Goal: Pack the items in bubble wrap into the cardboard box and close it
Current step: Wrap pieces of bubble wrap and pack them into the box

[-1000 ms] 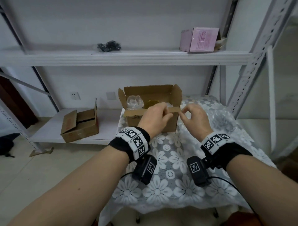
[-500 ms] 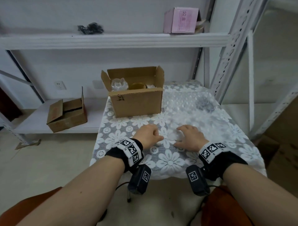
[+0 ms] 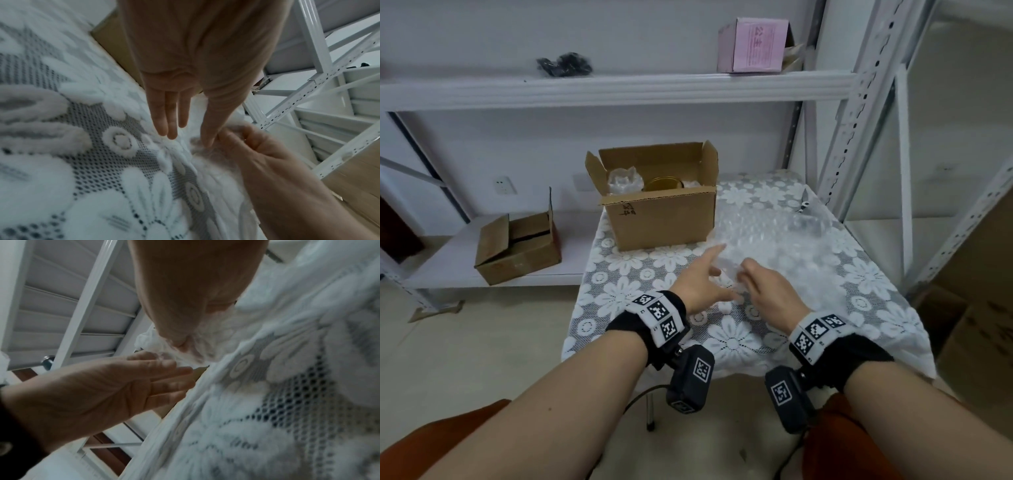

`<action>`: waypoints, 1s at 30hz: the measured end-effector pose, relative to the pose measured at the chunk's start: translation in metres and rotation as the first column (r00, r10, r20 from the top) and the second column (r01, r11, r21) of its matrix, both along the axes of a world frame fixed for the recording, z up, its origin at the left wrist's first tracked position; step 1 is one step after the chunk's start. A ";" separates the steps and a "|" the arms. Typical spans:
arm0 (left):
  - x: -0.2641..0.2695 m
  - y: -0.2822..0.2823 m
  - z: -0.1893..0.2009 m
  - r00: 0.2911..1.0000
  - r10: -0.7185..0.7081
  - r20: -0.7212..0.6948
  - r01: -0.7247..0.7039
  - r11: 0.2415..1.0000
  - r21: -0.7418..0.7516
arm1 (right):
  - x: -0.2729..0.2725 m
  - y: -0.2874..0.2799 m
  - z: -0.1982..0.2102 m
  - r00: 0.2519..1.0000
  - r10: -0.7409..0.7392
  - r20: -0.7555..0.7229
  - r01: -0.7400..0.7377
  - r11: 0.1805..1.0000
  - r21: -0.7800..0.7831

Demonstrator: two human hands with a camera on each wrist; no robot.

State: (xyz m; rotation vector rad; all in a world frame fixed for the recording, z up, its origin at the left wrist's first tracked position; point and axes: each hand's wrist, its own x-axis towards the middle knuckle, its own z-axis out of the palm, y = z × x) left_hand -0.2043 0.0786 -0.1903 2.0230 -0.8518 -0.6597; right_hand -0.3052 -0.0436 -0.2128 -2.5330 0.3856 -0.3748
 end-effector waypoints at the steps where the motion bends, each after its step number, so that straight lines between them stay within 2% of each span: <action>1: 0.002 0.000 0.000 0.998 0.005 0.061 -0.006 1.000 0.029 | -0.001 0.005 0.000 1.000 0.031 -0.003 -0.031 1.000 -0.003; 3: 0.007 0.004 -0.002 0.991 0.050 0.122 -0.058 0.996 0.066 | -0.002 0.013 0.001 0.997 0.066 -0.044 -0.066 0.998 -0.002; 8: 0.025 0.018 -0.009 0.972 0.223 0.074 -0.225 0.974 0.013 | -0.002 0.016 0.002 0.952 0.034 -0.303 -0.065 0.994 -0.092; 12: 0.040 0.026 -0.013 0.938 0.329 0.104 -0.331 0.944 0.000 | -0.001 0.012 0.011 0.926 -0.005 -0.377 -0.037 0.994 -0.104; 16: 0.043 0.028 -0.013 0.896 0.443 0.029 -0.439 0.894 -0.091 | 0.002 0.015 0.021 0.916 -0.020 -0.400 -0.034 0.991 -0.129; 21: 0.039 0.035 -0.005 0.959 0.280 -0.042 -0.282 0.957 -0.071 | 0.005 0.014 0.020 0.930 -0.066 -0.361 -0.006 0.981 -0.196; 25: 0.044 0.044 0.003 0.953 0.292 -0.080 -0.296 0.954 -0.051 | 0.003 0.010 0.013 0.921 -0.092 -0.377 0.008 0.976 -0.218; 27: 0.042 0.047 0.010 0.953 0.265 -0.149 -0.278 0.958 -0.072 | 0.002 0.010 0.010 0.887 -0.095 -0.452 -0.001 0.979 -0.206; 30: 0.034 0.038 0.021 0.920 0.186 -0.344 -0.252 0.955 -0.159 | 0.004 0.014 0.009 0.876 -0.030 -0.482 -0.039 0.991 -0.132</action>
